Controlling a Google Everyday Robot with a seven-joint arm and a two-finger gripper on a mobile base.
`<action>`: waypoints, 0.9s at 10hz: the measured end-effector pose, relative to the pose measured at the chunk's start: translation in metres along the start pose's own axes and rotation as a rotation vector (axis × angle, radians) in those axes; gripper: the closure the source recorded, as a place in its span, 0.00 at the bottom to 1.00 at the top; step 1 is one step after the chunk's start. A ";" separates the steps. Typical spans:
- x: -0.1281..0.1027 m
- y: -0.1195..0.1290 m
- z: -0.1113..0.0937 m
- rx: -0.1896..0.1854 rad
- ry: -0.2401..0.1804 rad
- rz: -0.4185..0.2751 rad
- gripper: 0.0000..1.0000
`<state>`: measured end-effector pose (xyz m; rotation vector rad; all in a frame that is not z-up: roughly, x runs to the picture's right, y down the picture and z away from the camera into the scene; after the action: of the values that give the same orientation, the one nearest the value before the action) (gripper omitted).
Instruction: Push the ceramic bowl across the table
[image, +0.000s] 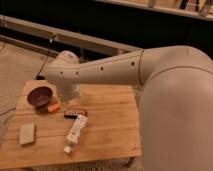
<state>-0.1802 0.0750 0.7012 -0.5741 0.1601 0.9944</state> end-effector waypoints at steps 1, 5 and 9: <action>-0.001 0.004 0.000 -0.006 -0.004 -0.035 0.35; -0.004 0.010 0.003 -0.006 -0.006 -0.102 0.35; -0.007 0.010 0.009 -0.014 -0.020 -0.122 0.35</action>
<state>-0.1936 0.0792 0.7077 -0.5799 0.0985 0.8834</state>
